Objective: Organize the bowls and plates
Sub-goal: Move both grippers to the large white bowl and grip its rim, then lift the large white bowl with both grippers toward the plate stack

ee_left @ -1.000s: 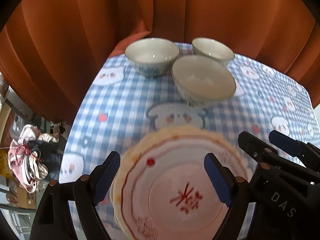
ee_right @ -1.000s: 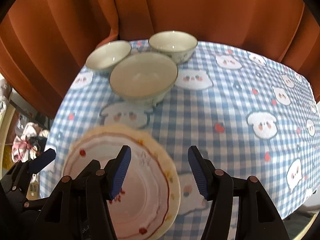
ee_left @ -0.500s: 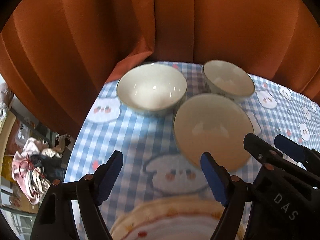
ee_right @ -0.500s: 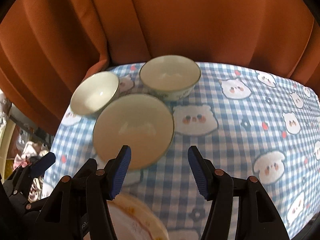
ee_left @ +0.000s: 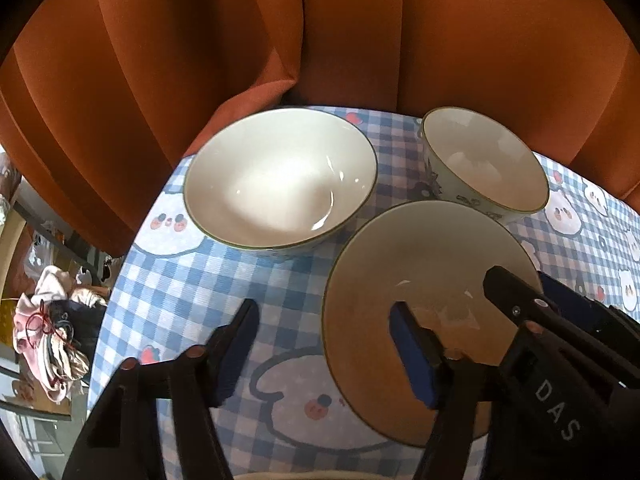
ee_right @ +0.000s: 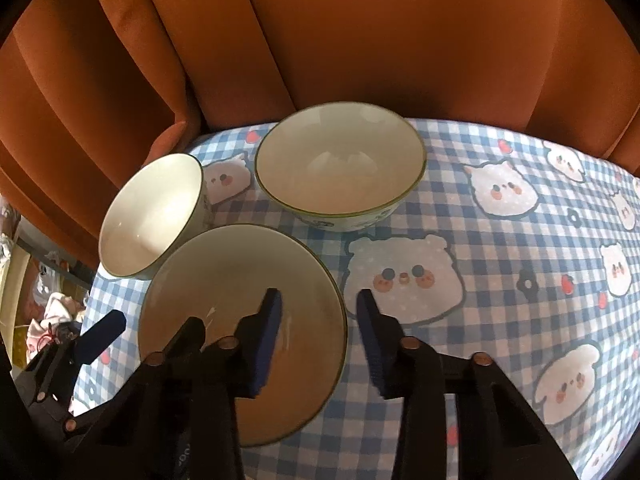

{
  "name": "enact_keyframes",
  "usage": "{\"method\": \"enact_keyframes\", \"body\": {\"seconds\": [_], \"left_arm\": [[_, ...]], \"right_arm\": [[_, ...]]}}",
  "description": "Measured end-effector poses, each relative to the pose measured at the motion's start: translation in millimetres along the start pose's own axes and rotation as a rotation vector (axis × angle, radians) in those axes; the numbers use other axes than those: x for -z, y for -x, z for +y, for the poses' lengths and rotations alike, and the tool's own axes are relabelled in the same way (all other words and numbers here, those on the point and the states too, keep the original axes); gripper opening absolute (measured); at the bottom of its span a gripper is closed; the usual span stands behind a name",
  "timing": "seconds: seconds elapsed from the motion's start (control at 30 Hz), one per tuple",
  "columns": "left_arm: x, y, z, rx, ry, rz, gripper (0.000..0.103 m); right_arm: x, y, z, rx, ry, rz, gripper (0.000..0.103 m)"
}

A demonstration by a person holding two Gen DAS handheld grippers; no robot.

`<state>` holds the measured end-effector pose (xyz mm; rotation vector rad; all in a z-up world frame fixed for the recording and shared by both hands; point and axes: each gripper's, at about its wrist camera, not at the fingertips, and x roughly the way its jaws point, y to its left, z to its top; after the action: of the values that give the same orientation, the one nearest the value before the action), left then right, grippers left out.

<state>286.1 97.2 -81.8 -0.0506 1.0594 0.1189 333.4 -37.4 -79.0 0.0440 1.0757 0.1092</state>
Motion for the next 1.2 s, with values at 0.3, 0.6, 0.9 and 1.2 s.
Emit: {"method": "enact_keyframes", "body": {"seconds": [0.3, 0.6, 0.9, 1.2], "left_arm": [[-0.1, -7.2, -9.9, 0.013, -0.019, 0.026, 0.027], [0.5, -1.2, -20.1, -0.02, -0.047, 0.021, 0.027], [8.7, 42.2, -25.6, 0.01, -0.058, -0.032, 0.027], [20.1, 85.4, -29.3, 0.065, -0.087, -0.093, 0.027]], "right_arm": [[-0.3, -14.3, -5.9, -0.001, -0.009, 0.032, 0.019], [3.2, -6.9, -5.5, -0.002, -0.029, 0.063, 0.019], [7.2, 30.1, -4.8, 0.029, -0.04, 0.014, 0.019], [19.5, 85.1, -5.7, 0.069, -0.063, -0.067, 0.019]]}}
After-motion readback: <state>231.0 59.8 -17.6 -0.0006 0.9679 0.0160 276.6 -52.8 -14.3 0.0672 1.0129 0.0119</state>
